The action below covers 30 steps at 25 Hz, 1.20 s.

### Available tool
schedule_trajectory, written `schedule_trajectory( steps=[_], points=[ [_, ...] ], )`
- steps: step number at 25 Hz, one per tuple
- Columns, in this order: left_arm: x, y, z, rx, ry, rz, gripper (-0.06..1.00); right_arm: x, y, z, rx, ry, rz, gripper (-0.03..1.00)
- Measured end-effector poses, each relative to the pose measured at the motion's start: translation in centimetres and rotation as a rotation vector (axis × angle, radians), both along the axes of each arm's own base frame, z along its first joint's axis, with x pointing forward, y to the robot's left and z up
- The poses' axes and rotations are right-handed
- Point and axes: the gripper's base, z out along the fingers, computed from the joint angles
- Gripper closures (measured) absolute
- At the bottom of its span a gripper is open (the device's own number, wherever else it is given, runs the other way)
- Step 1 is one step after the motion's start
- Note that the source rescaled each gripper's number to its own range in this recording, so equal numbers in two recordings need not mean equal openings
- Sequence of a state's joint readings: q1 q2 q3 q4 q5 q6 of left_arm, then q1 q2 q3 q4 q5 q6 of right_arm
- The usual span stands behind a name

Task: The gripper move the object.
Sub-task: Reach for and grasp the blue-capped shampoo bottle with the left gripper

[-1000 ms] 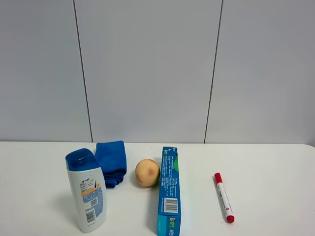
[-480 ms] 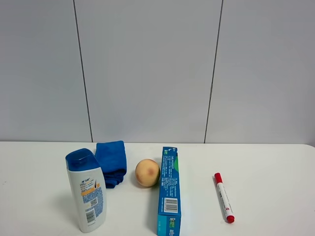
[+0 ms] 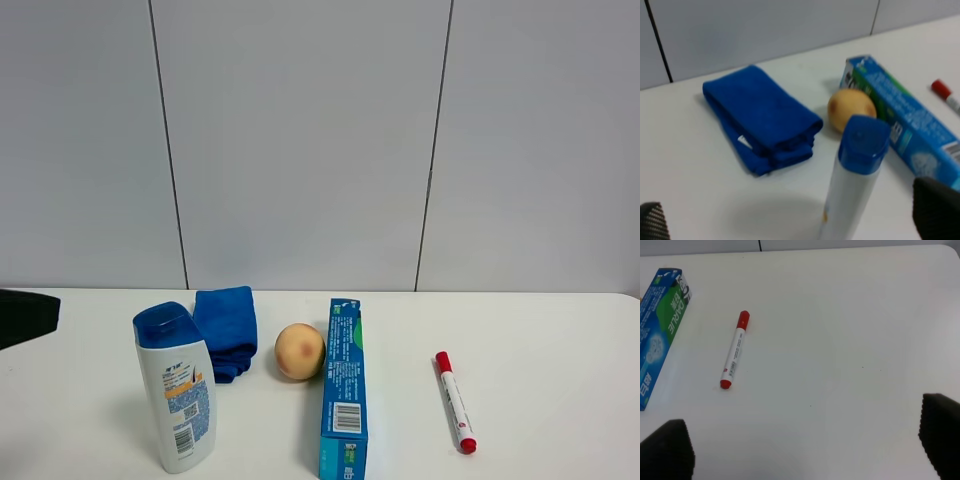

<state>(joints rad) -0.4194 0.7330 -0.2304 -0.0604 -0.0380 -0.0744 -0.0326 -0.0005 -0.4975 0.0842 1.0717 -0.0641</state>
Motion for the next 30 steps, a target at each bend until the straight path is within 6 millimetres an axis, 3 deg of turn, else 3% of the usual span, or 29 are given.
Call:
schedule_trajectory(
  steps=[6,16,22,30],
  points=[
    [1.1,-0.5,-0.8,0.025,0.013,-0.014,-0.06,0.0,0.0,0.0,0.000,0.000,0.000,-0.03],
    [2.3,-1.7,-1.8,-0.107,0.082,-0.018,-0.06,0.0,0.0,0.0,0.000,0.000,0.000,-0.03],
    [1.2,-2.0,-3.1,-0.157,0.065,-0.071,-0.06,0.0,0.0,0.0,0.000,0.000,0.000,-0.03],
    [-0.2,-3.8,-3.2,-0.047,-0.013,-0.253,-0.06,0.0,0.0,0.0,0.000,0.000,0.000,-0.03]
  ],
)
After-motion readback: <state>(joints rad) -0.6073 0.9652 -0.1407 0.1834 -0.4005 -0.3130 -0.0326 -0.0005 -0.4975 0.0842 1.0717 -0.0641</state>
